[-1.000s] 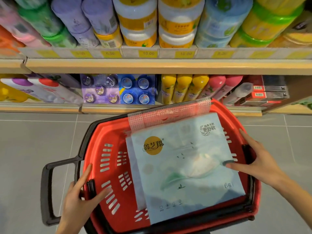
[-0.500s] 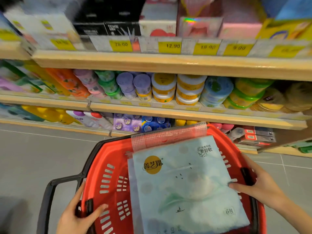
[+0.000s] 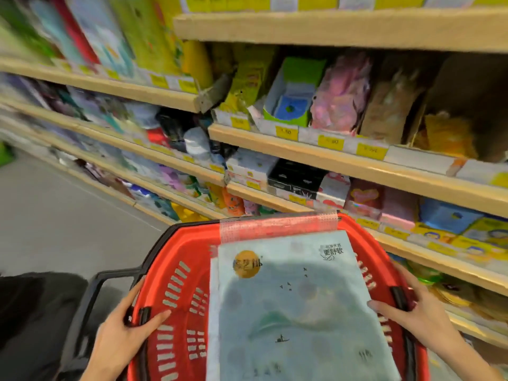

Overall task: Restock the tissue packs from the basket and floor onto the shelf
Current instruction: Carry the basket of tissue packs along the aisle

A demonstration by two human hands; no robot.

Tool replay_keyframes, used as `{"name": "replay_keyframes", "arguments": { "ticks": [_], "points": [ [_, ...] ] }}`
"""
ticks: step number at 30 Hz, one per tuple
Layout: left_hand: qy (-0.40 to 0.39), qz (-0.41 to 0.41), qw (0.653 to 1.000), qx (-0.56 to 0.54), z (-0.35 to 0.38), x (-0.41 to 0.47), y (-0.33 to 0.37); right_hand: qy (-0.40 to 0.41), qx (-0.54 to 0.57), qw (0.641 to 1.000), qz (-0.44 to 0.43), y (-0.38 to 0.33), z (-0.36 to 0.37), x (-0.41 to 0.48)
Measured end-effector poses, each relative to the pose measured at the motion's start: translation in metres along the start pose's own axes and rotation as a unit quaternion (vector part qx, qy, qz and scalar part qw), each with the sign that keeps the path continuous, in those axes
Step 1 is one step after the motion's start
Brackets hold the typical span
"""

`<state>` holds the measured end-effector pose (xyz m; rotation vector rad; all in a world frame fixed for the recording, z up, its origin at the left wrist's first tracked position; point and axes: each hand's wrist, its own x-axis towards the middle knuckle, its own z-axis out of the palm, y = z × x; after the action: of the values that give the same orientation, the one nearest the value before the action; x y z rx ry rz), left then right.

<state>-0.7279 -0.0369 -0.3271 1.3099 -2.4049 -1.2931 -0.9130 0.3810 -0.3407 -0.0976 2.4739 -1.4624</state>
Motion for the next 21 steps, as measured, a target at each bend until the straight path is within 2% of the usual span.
{"name": "replay_keyframes", "arguments": {
  "ticks": [9,15,21],
  "points": [
    [0.124,-0.025,0.99,-0.06,-0.114,-0.049,0.001,-0.063,0.012,0.992,-0.106,-0.139,0.036,0.006],
    [0.176,-0.044,0.979,-0.096,-0.17,-0.055,-0.012,-0.114,0.011,0.984,-0.132,-0.212,0.082,0.017],
    [0.214,-0.047,0.969,-0.109,-0.221,-0.032,-0.02,-0.156,0.019,0.98,-0.119,-0.273,0.132,0.047]
  ]
}}
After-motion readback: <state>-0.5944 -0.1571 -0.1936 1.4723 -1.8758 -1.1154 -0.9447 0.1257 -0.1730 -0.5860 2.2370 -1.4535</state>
